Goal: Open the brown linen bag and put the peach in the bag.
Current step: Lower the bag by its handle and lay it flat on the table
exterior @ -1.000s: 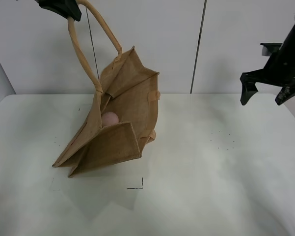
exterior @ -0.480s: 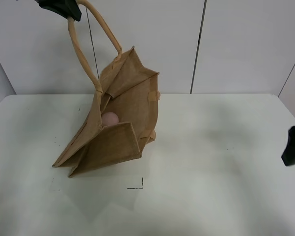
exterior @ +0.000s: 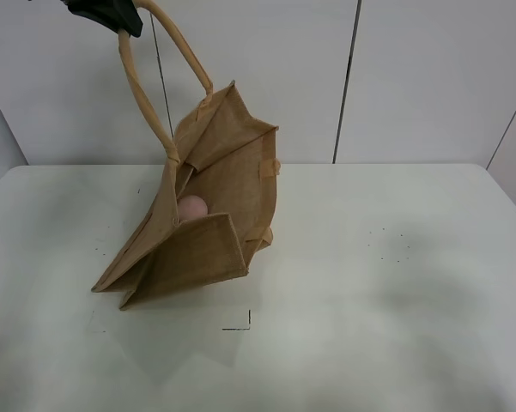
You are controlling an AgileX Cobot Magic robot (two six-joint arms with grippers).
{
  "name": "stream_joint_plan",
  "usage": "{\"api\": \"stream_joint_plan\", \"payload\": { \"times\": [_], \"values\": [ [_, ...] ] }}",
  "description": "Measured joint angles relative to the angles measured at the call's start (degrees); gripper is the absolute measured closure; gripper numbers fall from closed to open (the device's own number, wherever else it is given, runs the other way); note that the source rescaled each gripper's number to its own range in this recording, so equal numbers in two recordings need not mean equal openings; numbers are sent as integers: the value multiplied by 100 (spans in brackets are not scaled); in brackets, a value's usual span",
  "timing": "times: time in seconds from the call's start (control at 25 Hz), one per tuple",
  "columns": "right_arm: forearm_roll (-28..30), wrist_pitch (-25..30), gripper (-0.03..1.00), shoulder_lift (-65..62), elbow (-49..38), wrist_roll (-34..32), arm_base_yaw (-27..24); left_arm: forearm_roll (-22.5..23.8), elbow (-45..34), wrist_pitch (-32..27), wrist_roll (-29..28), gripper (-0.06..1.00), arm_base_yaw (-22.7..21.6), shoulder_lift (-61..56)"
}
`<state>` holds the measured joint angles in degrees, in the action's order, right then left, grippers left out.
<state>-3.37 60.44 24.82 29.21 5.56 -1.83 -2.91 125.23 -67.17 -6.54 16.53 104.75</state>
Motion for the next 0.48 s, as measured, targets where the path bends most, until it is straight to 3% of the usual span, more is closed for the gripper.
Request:
{"api": "stream_joint_plan", "payload": {
  "times": [0.48],
  "values": [
    [6, -145, -3, -722, -86, -24, 310, 0, 0, 0, 103, 94, 0, 0]
  ]
}}
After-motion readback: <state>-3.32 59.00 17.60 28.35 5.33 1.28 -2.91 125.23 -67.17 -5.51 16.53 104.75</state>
